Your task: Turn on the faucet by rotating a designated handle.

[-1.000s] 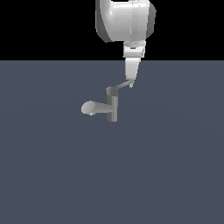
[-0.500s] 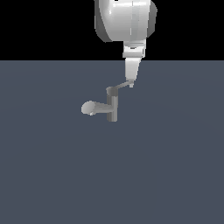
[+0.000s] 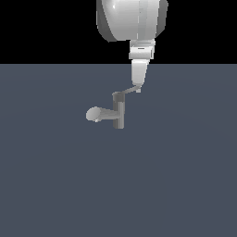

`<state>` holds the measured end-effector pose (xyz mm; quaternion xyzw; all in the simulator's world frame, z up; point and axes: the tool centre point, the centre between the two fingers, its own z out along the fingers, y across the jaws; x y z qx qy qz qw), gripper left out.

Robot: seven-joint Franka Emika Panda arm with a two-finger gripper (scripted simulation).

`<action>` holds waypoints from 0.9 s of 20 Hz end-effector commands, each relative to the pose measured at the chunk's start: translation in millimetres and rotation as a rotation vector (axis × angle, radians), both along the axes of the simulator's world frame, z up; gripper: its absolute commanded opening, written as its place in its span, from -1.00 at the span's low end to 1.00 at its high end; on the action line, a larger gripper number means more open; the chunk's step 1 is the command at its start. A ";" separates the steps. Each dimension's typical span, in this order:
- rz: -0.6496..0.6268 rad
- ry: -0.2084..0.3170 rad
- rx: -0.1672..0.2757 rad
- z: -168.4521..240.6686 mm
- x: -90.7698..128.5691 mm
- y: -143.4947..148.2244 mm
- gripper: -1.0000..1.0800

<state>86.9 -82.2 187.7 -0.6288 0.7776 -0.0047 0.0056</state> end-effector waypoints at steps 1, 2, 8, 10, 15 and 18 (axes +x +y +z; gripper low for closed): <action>-0.004 0.015 0.000 -5.9 -11.5 -1.8 -1.00; -0.004 0.015 0.000 -5.9 -14.2 -1.4 -1.00; -0.004 0.015 0.000 -5.9 -30.6 0.8 -1.00; -0.004 0.015 0.000 -5.9 -33.4 1.2 -1.00; 0.005 -0.013 0.001 5.3 -31.1 17.2 -1.00; 0.004 -0.008 0.001 3.4 -39.3 24.1 -1.00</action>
